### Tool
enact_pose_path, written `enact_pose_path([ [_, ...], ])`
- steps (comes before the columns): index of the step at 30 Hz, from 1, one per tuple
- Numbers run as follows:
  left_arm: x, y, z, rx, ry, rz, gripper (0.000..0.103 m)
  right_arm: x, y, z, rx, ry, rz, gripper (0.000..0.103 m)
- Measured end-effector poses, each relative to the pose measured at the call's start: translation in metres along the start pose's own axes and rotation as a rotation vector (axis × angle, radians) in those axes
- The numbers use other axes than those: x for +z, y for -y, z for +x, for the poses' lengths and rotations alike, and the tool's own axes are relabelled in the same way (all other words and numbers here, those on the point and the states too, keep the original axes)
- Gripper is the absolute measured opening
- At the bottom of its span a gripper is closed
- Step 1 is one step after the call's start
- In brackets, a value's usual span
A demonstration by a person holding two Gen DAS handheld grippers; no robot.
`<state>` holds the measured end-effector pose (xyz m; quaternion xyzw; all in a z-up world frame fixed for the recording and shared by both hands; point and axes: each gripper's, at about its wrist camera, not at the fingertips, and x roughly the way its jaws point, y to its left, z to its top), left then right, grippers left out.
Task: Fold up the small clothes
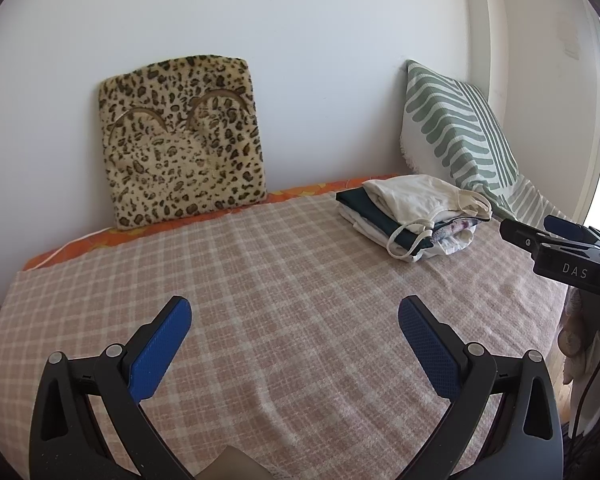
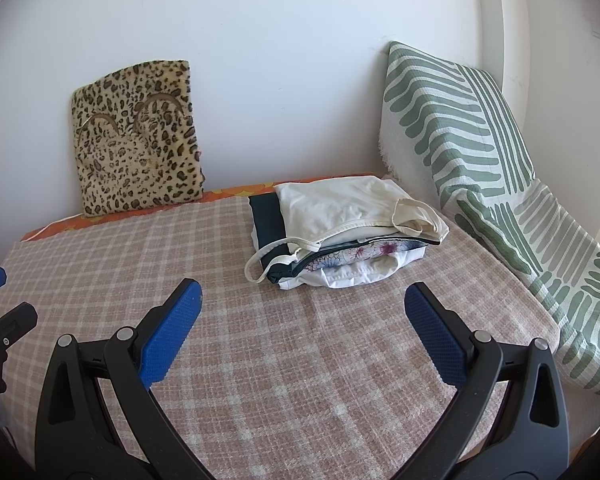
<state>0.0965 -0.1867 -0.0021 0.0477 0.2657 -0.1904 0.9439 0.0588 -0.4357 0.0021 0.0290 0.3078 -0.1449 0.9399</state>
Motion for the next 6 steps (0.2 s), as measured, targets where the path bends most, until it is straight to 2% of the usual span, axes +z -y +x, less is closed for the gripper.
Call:
enact_pose_path([
  [6, -0.001, -0.0014, -0.0032, -0.004, 0.006, -0.006, 0.103, 0.0002, -0.0003, -0.0001, -0.001, -0.001, 0.001, 0.103],
])
